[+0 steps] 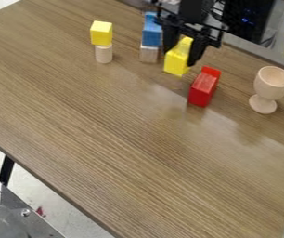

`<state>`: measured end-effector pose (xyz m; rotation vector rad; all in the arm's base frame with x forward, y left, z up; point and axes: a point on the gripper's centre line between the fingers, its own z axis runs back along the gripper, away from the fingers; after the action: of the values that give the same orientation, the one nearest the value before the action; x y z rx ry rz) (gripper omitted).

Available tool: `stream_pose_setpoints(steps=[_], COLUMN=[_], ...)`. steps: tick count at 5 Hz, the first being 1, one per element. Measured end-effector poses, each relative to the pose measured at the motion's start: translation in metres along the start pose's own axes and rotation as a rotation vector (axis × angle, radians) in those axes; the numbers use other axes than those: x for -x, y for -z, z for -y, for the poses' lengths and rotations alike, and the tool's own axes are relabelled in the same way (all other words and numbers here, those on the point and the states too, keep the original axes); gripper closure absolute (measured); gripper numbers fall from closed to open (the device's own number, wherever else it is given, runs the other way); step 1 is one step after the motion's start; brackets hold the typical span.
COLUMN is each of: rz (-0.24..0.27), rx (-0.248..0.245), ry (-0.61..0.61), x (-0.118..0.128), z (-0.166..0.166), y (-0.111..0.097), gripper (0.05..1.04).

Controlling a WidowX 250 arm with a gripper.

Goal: Put the yellow rectangular block on top of the red rectangular block

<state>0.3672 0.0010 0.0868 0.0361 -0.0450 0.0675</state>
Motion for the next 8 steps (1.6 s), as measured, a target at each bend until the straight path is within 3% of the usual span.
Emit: stream_pose_setpoints(steps=[2,5,8], rz=[-0.001,0.002,0.012], rx=[0.020,0.005,0.003], ry=[-0.018,-0.092,-0.117], x=[-0.008,-0.020,-0.024], z=[0.019,0.029,0.033], y=[0.008,0.020,0.020], gripper=[0.528,0.528,0.528])
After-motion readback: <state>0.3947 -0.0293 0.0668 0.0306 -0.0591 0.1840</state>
